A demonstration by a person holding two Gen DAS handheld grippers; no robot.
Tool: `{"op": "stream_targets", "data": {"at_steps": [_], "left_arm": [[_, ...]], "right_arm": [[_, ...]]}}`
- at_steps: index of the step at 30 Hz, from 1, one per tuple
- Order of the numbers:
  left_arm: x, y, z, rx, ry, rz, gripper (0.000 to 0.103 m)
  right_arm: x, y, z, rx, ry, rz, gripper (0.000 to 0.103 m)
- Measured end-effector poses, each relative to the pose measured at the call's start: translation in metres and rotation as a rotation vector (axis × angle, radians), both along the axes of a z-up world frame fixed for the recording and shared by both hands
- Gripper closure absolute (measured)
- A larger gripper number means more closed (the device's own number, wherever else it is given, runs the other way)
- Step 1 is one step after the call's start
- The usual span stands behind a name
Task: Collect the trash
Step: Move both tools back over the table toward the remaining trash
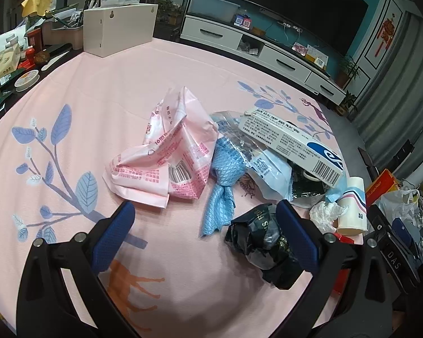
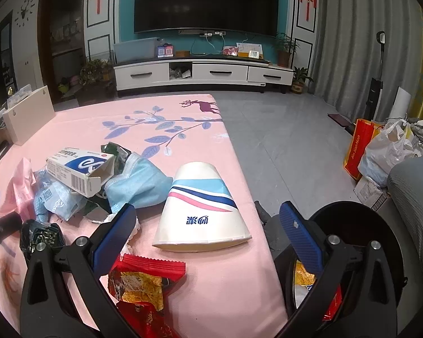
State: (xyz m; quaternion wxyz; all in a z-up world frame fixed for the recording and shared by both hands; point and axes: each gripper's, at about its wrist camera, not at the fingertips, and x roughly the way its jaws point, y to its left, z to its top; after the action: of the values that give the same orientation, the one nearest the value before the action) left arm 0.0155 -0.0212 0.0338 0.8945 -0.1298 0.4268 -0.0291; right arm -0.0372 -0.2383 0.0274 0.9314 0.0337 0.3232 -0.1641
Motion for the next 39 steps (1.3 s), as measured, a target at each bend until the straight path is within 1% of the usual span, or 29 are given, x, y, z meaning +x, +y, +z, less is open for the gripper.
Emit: {"op": "stream_targets", "data": {"at_steps": [6, 21, 26, 29, 32, 35, 39], "left_arm": [[0.0, 0.0, 0.0, 0.0, 0.005, -0.002, 0.003], [0.0, 0.001, 0.0, 0.003, 0.011, 0.001, 0.003], [-0.001, 0.005, 0.004, 0.021, -0.011, 0.015, 0.003], [-0.002, 0.008, 0.007, 0.026, -0.022, 0.03, 0.003], [-0.002, 0.011, 0.008, 0.021, -0.025, 0.039, 0.003], [-0.001, 0.012, 0.009, 0.032, -0.035, 0.044, 0.003], [-0.002, 0.015, 0.011, 0.039, -0.049, 0.064, 0.003]], "right_arm": [[0.001, 0.0, -0.001, -0.006, 0.011, -0.006, 0.004], [-0.002, 0.0, 0.001, -0.008, -0.006, -0.011, 0.004], [-0.005, -0.004, 0.006, 0.031, -0.013, -0.015, 0.004], [-0.007, -0.006, 0.009, 0.081, -0.021, 0.001, 0.004], [-0.008, -0.004, 0.012, 0.08, -0.022, 0.007, 0.004], [-0.009, -0.003, 0.015, 0.067, -0.026, 0.008, 0.004], [-0.011, -0.003, 0.017, 0.092, -0.026, 0.019, 0.004]]}}
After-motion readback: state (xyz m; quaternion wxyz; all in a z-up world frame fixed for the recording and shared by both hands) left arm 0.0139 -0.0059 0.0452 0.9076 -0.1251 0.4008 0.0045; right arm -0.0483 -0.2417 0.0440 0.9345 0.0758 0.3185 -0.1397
